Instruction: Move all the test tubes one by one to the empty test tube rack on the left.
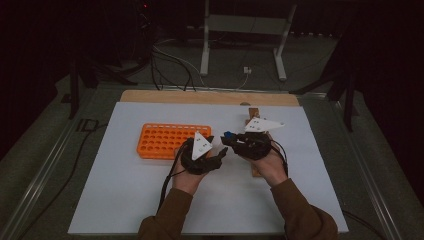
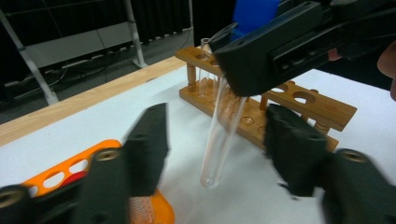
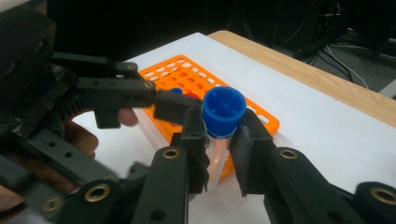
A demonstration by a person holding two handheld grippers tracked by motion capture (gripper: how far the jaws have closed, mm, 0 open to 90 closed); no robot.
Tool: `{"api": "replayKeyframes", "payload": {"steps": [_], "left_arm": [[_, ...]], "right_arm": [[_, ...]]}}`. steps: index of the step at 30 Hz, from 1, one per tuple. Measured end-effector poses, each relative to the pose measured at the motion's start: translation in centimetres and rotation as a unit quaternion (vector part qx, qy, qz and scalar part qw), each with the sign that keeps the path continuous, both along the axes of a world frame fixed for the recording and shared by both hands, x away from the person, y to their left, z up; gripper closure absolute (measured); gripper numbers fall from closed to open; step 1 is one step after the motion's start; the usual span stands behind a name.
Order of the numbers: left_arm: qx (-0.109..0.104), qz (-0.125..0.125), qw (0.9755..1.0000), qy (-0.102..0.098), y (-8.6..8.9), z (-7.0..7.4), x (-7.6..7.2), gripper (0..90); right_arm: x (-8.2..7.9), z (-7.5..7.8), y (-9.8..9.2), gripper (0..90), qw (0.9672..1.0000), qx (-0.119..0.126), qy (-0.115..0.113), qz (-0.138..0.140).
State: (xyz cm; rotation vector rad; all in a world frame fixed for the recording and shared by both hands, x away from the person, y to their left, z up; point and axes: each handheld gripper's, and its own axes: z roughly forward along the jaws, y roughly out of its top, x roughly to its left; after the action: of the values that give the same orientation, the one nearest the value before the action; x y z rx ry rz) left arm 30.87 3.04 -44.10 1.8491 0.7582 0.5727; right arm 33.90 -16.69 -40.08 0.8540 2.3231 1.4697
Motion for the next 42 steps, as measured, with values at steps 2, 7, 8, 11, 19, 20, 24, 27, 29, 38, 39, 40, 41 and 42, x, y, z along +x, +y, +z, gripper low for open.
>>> {"api": "replayKeyframes", "payload": {"steps": [2,7,8,11,19,20,24,27,29,38,39,40,41,42], "left_arm": [[0.005,-0.003,1.0000,-0.004,-0.1,-0.1,0.0,54.7],[0.003,-0.007,1.0000,-0.004,0.0,-0.1,0.0,69.0],[0.005,-0.010,0.9999,-0.003,0.0,-0.1,0.0,70.2],[0.002,-0.012,0.9999,-0.003,0.0,-0.4,0.0,72.6],[0.005,-0.019,0.9998,-0.002,-0.1,-0.6,0.0,77.3],[0.003,-0.017,0.9998,0.000,0.0,-0.6,0.0,77.4],[-0.004,-0.010,0.9999,0.005,0.6,-0.7,0.0,77.5],[-0.013,-0.006,0.9998,0.011,1.2,-0.9,0.0,77.5],[-0.016,-0.004,0.9998,0.013,1.5,-0.9,0.0,77.5],[-0.030,0.009,0.9995,0.011,3.4,-0.6,-0.3,77.4],[-0.032,0.012,0.9993,0.011,3.7,-0.6,-0.2,77.4],[-0.034,0.014,0.9992,0.012,3.9,-0.6,-0.2,77.4],[-0.035,0.017,0.9992,0.012,4.1,-0.6,-0.2,77.4],[-0.035,0.019,0.9991,0.012,4.3,-0.7,-0.2,77.4]], "right_arm": [[0.0,-0.1,0.2,76.6,1.0000,-0.001,0.002,0.003],[-0.1,-0.2,0.4,76.7,1.0000,0.002,0.006,0.007],[-0.1,-0.3,0.4,76.7,1.0000,0.002,0.006,0.007],[0.0,-0.4,0.4,76.7,0.9999,0.003,0.009,0.008],[0.1,-0.7,0.1,55.6,0.9998,0.006,0.018,0.008],[0.2,-0.7,0.0,49.2,0.9997,0.010,0.021,0.008],[0.3,-0.7,-0.8,31.6,0.9995,0.020,0.021,-0.009],[0.1,-0.7,-1.1,21.3,0.9996,0.015,0.008,-0.024],[0.0,-0.8,-1.1,15.3,0.9992,-0.001,-0.004,-0.040],[-0.6,-2.0,-2.6,0.8,0.9963,-0.014,-0.020,-0.082],[-0.7,-2.1,-2.9,0.3,0.9961,-0.014,-0.021,-0.085],[-0.7,-2.2,-3.2,0.3,0.9957,-0.014,-0.022,-0.088],[-0.8,-2.3,-3.4,0.3,0.9953,-0.013,-0.024,-0.093],[-0.8,-2.3,-3.7,0.3,0.9948,-0.011,-0.025,-0.098]]}}
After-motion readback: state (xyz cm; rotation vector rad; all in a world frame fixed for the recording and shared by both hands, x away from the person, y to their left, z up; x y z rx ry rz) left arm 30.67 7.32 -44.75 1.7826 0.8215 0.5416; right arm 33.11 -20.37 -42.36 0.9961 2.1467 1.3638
